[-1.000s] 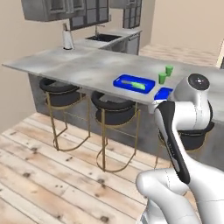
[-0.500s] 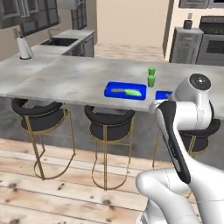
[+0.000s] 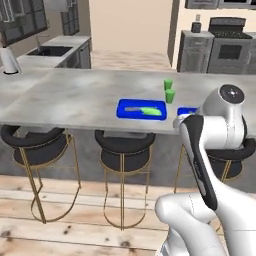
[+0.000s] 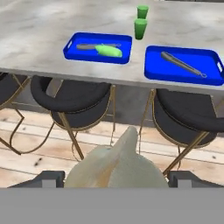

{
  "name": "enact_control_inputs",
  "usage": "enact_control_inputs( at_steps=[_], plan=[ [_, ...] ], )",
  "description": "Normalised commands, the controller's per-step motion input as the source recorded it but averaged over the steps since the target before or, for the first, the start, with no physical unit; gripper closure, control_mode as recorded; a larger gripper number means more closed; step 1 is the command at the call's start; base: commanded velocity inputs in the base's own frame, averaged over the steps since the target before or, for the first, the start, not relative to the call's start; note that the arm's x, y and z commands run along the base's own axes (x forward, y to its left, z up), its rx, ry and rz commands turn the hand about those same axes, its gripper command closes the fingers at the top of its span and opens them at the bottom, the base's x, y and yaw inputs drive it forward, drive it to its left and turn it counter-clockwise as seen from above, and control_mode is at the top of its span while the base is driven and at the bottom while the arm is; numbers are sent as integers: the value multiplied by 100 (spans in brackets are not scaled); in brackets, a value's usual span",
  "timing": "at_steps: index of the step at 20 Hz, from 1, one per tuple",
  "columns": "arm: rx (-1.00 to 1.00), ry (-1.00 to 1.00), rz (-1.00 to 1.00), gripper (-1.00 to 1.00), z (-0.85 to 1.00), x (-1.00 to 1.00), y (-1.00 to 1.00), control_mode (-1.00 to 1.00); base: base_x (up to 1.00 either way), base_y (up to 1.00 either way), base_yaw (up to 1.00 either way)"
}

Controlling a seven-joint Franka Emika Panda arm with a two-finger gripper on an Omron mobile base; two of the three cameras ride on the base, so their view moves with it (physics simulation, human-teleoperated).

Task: Gather the garlic and corn from the fridge and place them on a tray on the dining counter. Then gather the steak and fish from the fridge and place them on the other tray.

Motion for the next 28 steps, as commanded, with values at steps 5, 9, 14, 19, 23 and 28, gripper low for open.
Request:
enact_control_inputs(
  at_steps=[5,9,14,19,23,28],
  plan=[
    [0,0,0,100,0,0,0,100,93,-7,-7],
    [0,0,0,100,0,0,0,100,84,-4,-3],
    [0,0,0,100,0,0,0,100,55,-1,-3],
    [0,0,0,100,0,0,0,100,20,0,-1],
    [0,0,0,100,0,0,0,100,0,0,0],
    [0,0,0,100,0,0,0,100,0,0,0]
  ],
)
